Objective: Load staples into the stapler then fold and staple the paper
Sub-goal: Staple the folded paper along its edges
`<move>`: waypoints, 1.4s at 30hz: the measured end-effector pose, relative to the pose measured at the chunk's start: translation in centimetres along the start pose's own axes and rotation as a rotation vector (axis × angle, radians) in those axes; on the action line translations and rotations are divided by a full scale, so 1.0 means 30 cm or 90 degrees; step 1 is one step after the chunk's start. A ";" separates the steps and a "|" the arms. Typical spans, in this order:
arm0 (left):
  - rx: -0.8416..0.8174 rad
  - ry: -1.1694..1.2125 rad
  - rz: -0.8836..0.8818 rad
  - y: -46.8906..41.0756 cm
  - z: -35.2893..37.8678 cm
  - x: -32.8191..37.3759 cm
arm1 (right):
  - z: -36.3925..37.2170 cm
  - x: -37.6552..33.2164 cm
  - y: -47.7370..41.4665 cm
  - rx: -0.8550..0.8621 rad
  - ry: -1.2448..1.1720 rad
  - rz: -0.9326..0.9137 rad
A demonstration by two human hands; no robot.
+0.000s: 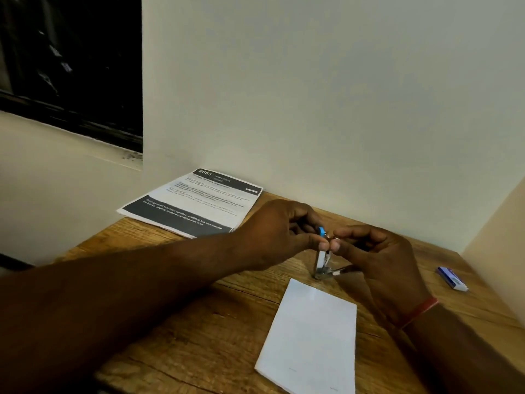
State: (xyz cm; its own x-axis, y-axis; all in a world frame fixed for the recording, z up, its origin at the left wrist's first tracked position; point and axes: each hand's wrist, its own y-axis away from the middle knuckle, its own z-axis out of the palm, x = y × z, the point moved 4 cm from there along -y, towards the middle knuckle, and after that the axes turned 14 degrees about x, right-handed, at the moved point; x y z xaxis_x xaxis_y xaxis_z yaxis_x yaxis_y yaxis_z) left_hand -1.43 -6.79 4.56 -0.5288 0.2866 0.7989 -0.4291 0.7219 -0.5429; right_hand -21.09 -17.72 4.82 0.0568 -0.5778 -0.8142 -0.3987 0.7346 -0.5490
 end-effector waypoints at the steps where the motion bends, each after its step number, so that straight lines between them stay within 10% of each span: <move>1: -0.003 -0.005 0.002 0.000 -0.004 0.000 | -0.002 0.007 -0.001 -0.001 0.000 0.002; 34: 0.006 -0.019 0.099 0.013 -0.011 0.055 | -0.027 -0.029 -0.011 -0.025 0.022 -0.043; 42: 0.096 0.044 0.027 -0.028 -0.045 0.011 | -0.053 0.074 -0.036 -0.021 0.166 0.169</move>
State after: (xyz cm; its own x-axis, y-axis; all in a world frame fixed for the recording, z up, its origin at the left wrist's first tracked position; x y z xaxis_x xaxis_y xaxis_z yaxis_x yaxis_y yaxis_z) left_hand -0.25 -6.45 5.64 -0.4992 0.3610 0.7877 -0.5157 0.6068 -0.6049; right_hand -21.99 -20.36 3.92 -0.2860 -0.4425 -0.8499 -0.3977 0.8618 -0.3149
